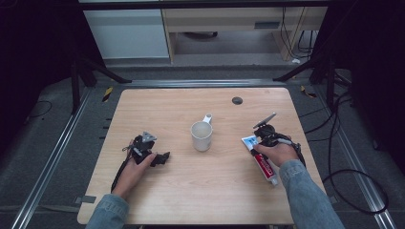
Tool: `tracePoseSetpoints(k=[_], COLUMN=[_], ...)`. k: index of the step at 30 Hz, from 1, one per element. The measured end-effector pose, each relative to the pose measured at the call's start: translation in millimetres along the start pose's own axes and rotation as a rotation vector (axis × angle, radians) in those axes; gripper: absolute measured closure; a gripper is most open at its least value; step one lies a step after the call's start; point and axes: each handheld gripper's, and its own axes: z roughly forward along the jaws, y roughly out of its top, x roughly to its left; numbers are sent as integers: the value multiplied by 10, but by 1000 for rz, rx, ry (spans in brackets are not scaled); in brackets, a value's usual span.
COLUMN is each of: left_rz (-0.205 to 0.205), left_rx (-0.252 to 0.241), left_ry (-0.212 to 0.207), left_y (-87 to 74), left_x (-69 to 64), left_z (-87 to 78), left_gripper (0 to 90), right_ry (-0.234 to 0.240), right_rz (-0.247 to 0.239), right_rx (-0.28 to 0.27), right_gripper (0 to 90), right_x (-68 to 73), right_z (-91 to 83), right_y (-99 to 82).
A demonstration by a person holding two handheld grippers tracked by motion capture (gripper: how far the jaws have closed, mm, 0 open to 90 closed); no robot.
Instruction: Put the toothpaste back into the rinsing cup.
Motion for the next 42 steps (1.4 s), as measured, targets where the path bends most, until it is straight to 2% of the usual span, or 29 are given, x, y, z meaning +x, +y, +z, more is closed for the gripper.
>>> tracePoseSetpoints(k=[12, 20, 42], left_rz=[1, 2, 2], left_rx=[0, 0, 0], left_ry=[-2, -2, -3], left_y=[2, 2, 3], left_x=[3, 3, 3], left_z=[2, 2, 3], left_gripper=[0, 0, 0], right_ry=[2, 10, 4], right_rz=[30, 31, 31], right_rx=[45, 58, 82], right_gripper=[392, 398, 429], right_x=[-58, -67, -66], right_z=[191, 266, 348], right_y=[62, 92, 131])
